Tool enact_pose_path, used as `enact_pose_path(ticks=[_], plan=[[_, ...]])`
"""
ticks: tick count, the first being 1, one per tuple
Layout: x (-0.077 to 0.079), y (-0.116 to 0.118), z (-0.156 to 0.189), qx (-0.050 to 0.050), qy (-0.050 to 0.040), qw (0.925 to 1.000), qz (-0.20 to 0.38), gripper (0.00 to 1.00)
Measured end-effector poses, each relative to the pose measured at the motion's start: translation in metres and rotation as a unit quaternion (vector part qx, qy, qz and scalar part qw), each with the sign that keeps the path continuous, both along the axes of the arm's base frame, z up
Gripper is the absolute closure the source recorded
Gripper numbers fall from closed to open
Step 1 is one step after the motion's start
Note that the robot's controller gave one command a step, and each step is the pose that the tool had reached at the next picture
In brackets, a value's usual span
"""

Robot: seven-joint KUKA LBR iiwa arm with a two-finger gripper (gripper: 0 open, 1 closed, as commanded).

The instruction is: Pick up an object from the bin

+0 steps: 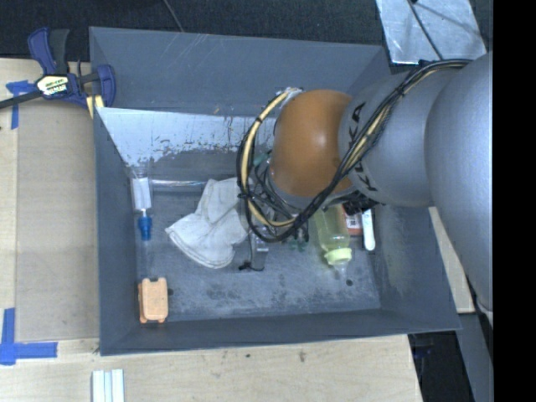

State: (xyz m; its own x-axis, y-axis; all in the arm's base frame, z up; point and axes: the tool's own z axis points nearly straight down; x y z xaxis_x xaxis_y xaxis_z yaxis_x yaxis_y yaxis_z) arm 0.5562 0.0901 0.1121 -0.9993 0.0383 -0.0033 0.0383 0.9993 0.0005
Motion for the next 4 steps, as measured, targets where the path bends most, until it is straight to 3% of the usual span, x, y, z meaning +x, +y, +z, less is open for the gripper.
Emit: enact_pose_path(ticks=[1, 2, 3, 4], plan=[[0.042, 0.049, -0.01, 0.0, -0.0003, 0.9963, 0.086, 1.0], [0.042, 0.049, -0.01, 0.0, -0.0003, 0.9963, 0.086, 0.0], [0.042, 0.049, -0.01, 0.0, -0.0003, 0.9963, 0.086, 0.0], [0.047, 0.061, -0.038, 0.0, -0.0018, 0.9918, 0.128, 1.0]])
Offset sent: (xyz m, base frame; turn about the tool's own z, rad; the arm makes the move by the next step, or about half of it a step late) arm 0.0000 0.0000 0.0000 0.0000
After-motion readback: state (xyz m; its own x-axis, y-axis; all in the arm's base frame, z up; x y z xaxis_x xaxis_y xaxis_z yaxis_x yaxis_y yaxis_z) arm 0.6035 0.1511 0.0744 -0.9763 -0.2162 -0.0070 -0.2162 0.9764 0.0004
